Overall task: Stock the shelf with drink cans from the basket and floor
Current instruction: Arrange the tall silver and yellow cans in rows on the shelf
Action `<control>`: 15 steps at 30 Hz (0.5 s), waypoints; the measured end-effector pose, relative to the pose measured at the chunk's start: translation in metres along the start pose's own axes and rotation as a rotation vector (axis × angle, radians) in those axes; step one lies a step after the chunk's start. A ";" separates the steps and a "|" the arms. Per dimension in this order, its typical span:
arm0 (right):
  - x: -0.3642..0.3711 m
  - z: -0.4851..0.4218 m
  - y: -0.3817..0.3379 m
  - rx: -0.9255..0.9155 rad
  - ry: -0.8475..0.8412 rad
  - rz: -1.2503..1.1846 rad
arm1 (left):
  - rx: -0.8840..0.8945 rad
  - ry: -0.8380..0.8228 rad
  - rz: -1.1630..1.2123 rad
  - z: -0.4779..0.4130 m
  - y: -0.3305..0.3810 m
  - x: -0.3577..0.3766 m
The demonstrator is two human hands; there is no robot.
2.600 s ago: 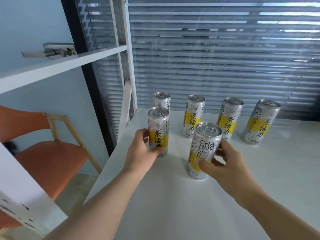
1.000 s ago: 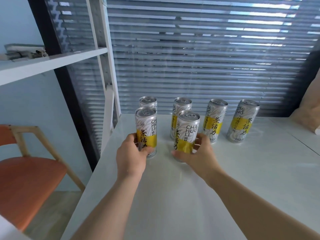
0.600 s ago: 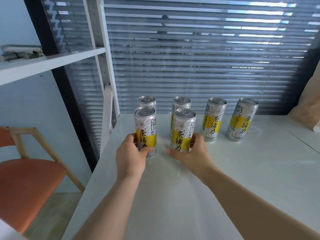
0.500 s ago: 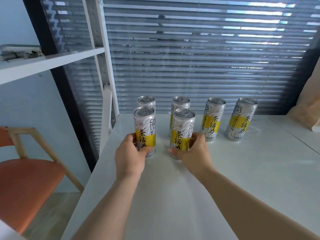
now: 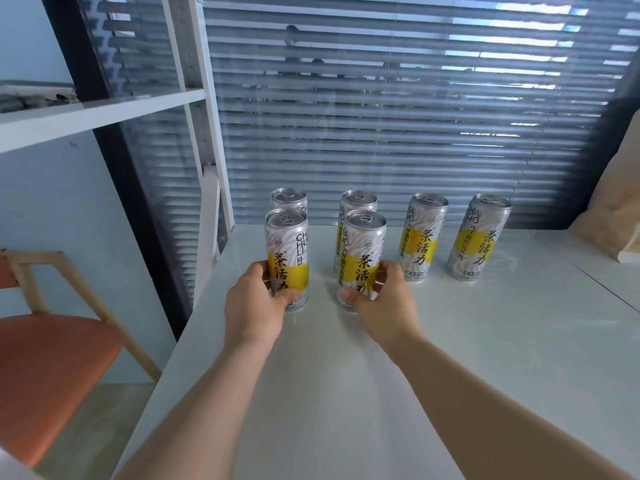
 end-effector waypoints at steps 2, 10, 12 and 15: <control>0.000 0.000 0.000 -0.006 0.009 0.005 | 0.001 -0.007 0.000 -0.001 0.001 0.001; 0.001 0.002 0.000 -0.007 0.019 0.004 | 0.013 -0.019 -0.008 -0.006 0.002 0.004; 0.001 0.002 0.000 -0.004 0.022 0.007 | 0.019 -0.016 -0.010 -0.006 0.001 0.005; -0.001 0.002 0.000 0.002 0.019 0.005 | 0.028 -0.009 -0.014 -0.005 0.002 0.006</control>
Point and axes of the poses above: each hand's wrist, its own z-axis away from the middle knuckle, its own x-axis out of the palm, y = z × x, the point moved 9 cm from there along -z, towards the middle knuckle, and after that the axes turned 4 degrees about y, right-handed, at the moved point
